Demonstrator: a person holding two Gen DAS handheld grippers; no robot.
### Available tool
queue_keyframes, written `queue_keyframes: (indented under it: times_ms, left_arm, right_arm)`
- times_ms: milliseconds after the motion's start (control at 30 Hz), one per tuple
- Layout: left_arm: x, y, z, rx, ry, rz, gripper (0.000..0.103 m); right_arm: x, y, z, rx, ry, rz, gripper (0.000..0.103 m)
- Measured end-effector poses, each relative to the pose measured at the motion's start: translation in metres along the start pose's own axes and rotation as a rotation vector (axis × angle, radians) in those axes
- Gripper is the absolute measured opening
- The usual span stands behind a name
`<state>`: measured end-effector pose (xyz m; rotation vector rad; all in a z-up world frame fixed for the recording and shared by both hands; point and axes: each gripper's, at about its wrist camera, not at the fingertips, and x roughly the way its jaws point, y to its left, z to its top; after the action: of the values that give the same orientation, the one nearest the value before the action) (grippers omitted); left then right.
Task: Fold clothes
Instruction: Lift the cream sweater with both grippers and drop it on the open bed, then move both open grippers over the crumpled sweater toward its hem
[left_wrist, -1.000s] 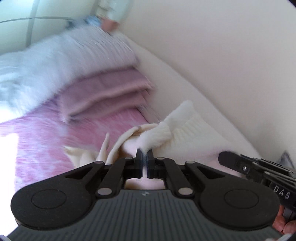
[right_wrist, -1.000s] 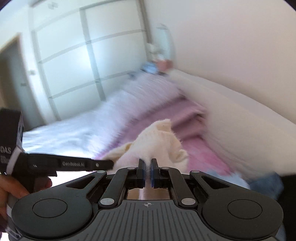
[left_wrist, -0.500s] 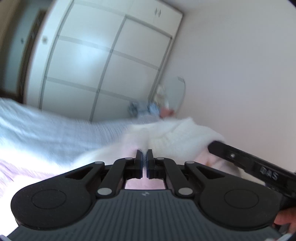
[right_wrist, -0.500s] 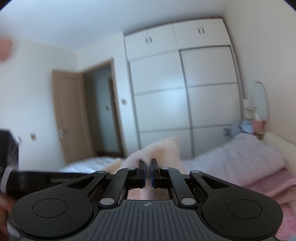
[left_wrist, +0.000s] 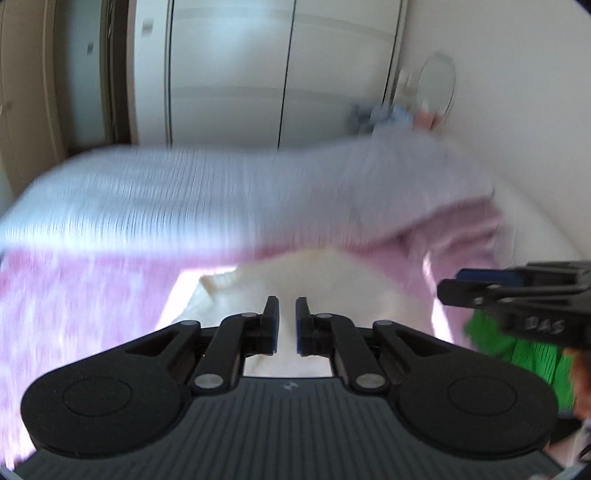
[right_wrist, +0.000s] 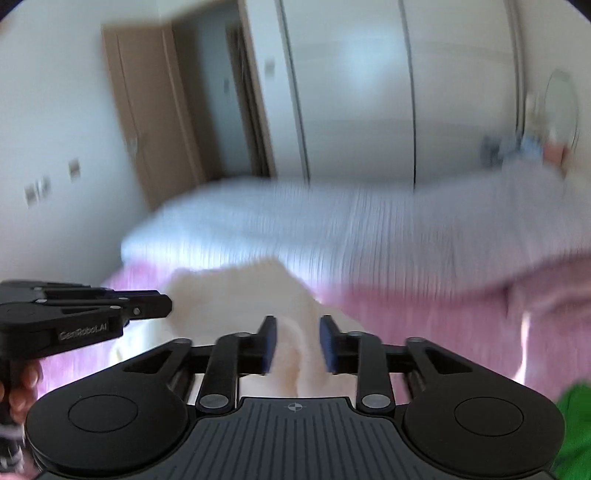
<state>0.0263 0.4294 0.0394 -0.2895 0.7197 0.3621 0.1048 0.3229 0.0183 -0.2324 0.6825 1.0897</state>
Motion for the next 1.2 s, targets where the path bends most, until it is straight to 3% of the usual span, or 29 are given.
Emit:
queue_keyframes:
  times_ms: [133, 300, 533, 667, 900, 1200]
  left_arm:
    - [0.004, 0.041, -0.044, -0.156, 0.151, 0.055, 0.005]
    - [-0.030, 0.066, -0.095, -0.188, 0.229, 0.162, 0.006]
    - [-0.065, 0.053, -0.130, -0.183, 0.231, 0.178, 0.014]
    - [-0.078, 0.019, -0.139, -0.144, 0.208, 0.184, 0.018]
    - [-0.099, -0.026, -0.169, -0.111, 0.191, 0.212, 0.023]
    - [-0.122, -0.073, -0.220, -0.053, 0.224, 0.250, 0.029]
  right_arm:
    - [0.026, 0.009, -0.041, 0.059, 0.174, 0.003, 0.036]
    - [0.040, 0.013, -0.074, 0.085, 0.327, -0.008, 0.036]
    - [0.010, 0.035, -0.114, 0.024, 0.362, 0.006, 0.036]
    - [-0.035, 0.030, -0.151, 0.026, 0.369, -0.003, 0.036]
    - [-0.081, 0.015, -0.184, 0.054, 0.382, -0.032, 0.036]
    - [-0.126, 0.014, -0.239, 0.059, 0.417, -0.042, 0.036]
